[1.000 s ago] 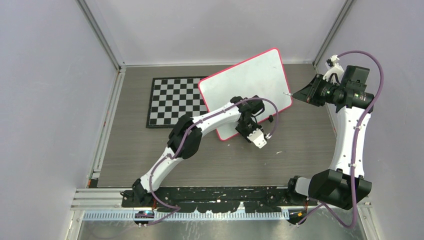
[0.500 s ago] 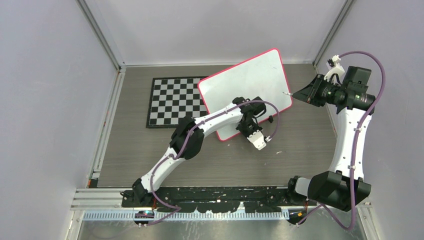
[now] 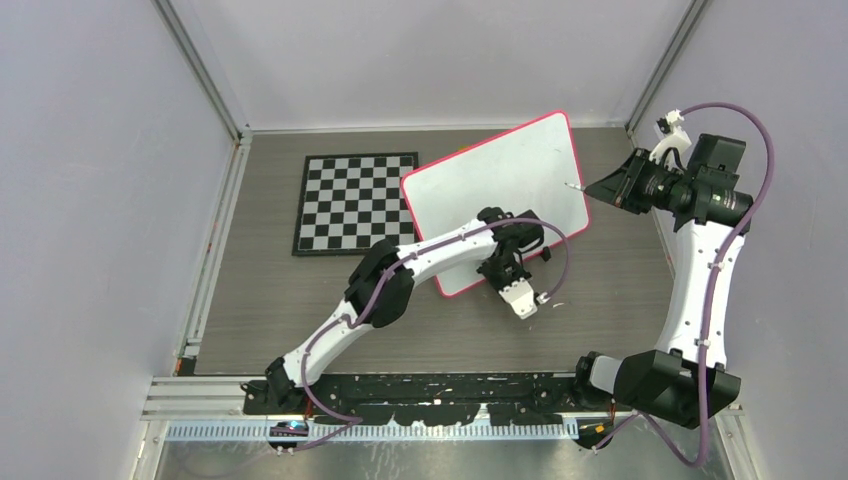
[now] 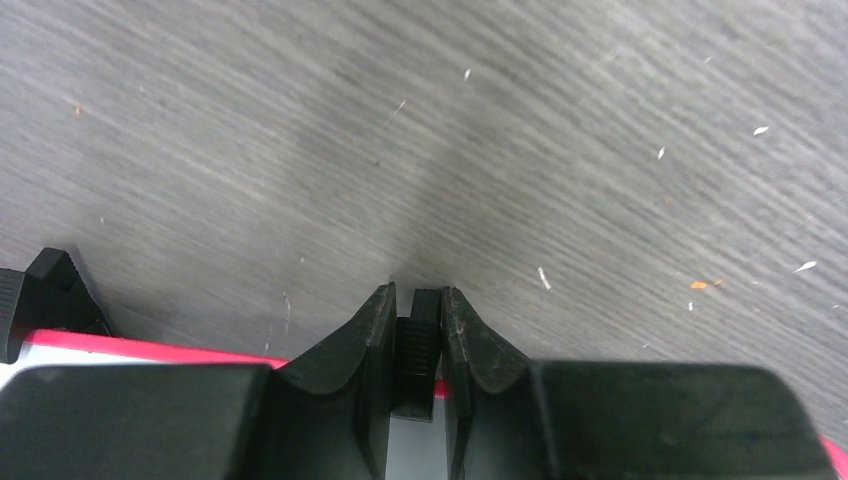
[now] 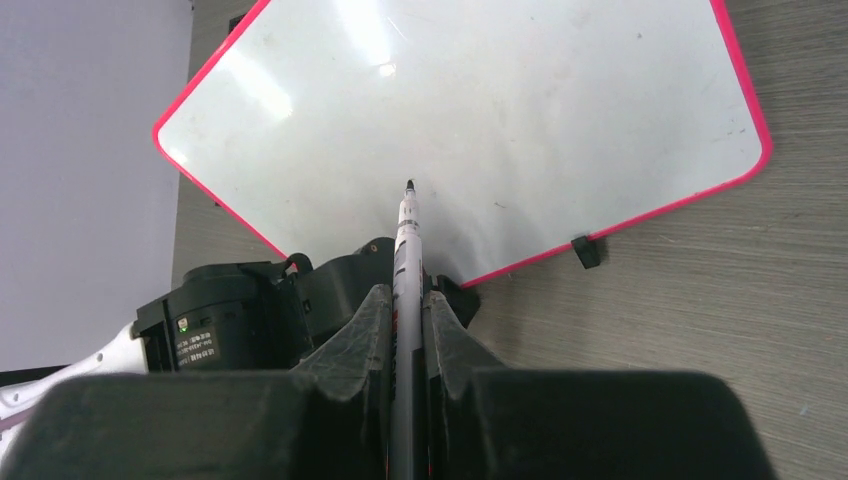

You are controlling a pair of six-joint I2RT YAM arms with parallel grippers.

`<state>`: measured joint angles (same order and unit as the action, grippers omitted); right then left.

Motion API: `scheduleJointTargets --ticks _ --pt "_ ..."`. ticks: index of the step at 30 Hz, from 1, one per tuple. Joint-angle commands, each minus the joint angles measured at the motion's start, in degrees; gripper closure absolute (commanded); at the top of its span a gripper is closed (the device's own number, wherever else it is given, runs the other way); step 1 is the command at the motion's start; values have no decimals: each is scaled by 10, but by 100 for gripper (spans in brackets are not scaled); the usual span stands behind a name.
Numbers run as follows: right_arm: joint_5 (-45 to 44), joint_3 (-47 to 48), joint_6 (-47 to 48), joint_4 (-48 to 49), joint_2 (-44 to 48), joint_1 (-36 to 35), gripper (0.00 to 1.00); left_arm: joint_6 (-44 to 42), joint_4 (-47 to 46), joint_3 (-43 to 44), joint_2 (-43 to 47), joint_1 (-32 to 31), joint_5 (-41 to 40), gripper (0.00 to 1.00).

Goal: Write a sentence on the whiteboard
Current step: Move the whiteboard to the center of the board.

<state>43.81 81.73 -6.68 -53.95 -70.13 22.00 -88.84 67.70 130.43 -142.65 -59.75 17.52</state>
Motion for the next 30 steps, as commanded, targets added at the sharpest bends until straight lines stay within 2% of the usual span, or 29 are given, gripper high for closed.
scheduleJointTargets --ticks 1,17,18,21,24,25,27,30 --pt "15 1 -6 19 26 5 100 8 25 11 27 -26 24 94" --pt "29 10 -4 20 41 6 100 24 9 -62 80 -49 15 85" --pt "32 10 -4 19 41 6 100 25 9 -67 83 -49 14 81" --pt "45 11 -2 19 43 6 100 28 1 -83 95 -49 11 57" --pt "55 19 0 18 46 6 100 39 -10 -99 118 -49 14 38" --pt "58 22 0 18 46 6 100 45 -12 -102 125 -51 15 32" --pt "65 29 0 18 46 6 100 64 -7 -102 145 -54 21 27" --pt "71 43 -2 23 42 6 100 105 -8 -113 188 -58 34 5"
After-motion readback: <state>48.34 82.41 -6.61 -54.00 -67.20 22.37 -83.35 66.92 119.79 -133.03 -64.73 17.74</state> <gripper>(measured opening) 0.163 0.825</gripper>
